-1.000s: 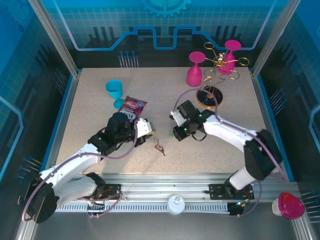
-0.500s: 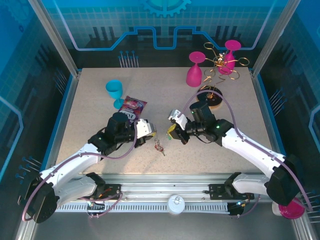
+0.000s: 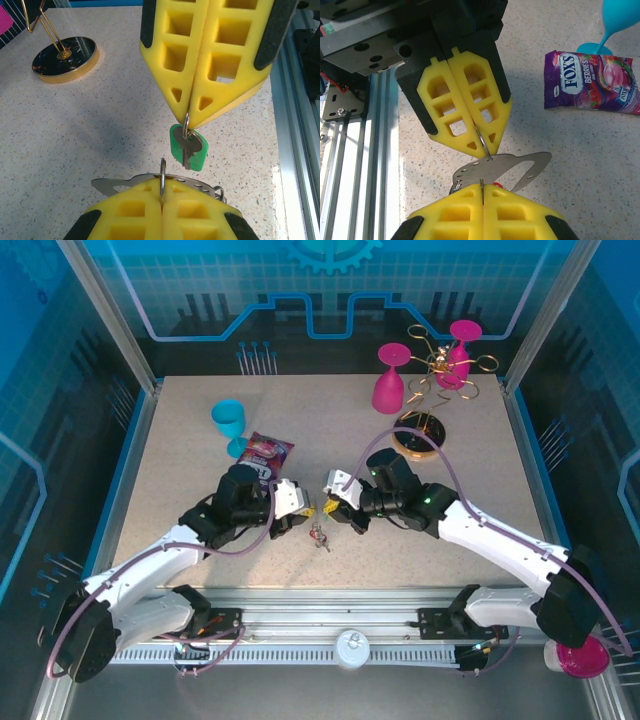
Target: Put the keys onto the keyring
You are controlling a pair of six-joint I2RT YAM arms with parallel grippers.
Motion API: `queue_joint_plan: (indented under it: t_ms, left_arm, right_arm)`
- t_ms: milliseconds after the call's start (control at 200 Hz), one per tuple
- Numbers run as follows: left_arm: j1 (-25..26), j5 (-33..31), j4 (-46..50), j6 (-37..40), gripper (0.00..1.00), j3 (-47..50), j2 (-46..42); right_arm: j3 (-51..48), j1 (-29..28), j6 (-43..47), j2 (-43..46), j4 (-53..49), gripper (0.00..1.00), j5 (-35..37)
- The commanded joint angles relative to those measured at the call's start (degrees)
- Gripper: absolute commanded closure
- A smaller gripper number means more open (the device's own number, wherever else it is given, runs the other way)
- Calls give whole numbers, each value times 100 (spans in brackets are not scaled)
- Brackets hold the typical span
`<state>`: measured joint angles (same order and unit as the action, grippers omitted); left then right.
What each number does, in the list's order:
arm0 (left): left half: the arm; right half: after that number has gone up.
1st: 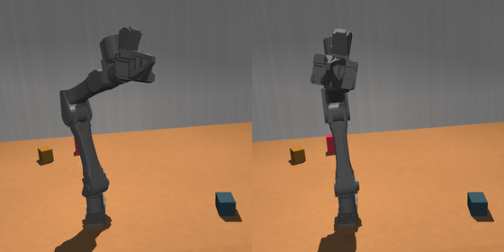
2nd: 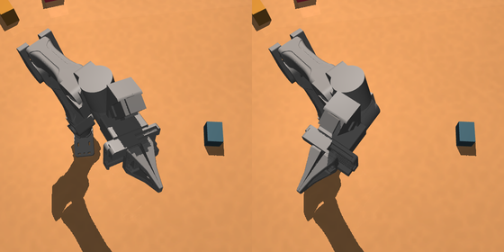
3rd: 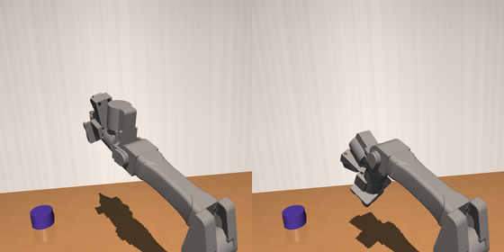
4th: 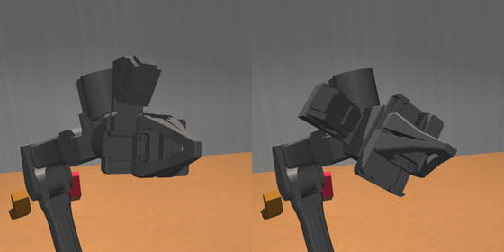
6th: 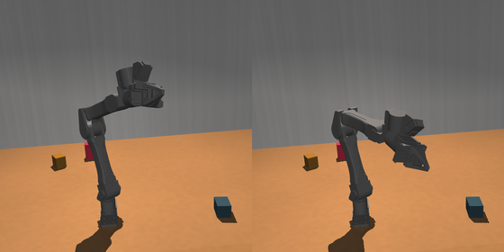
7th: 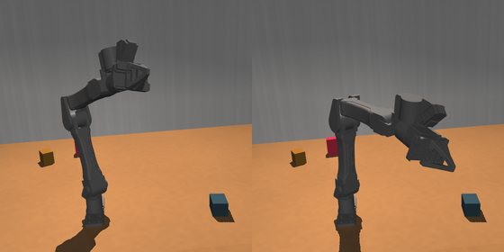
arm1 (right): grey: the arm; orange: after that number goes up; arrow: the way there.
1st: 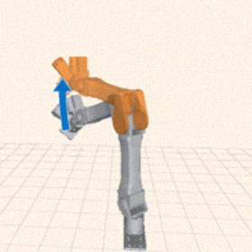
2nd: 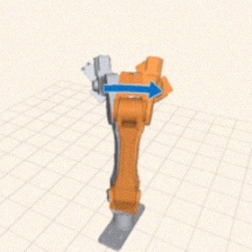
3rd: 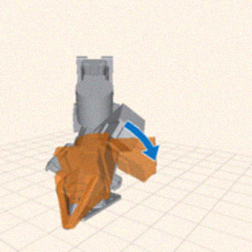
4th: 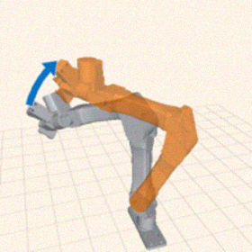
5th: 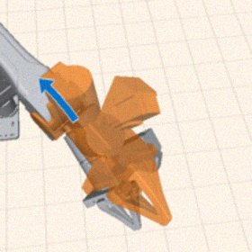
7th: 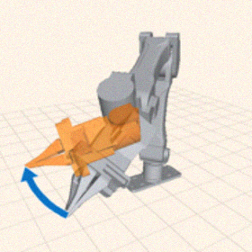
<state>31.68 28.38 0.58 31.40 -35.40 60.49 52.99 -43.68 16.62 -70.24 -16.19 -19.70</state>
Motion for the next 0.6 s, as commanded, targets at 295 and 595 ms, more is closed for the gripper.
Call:
queue_joint_plan:
  t_ms: [295,595]
  left_arm:
    - [29,269,-93,-162,100,-143,23]
    - [24,296,-62,-119,100,-134,7]
  right_arm:
    - [247,-317,160,-221,320,100,275]
    - [280,-395,65,-333,480,100,606]
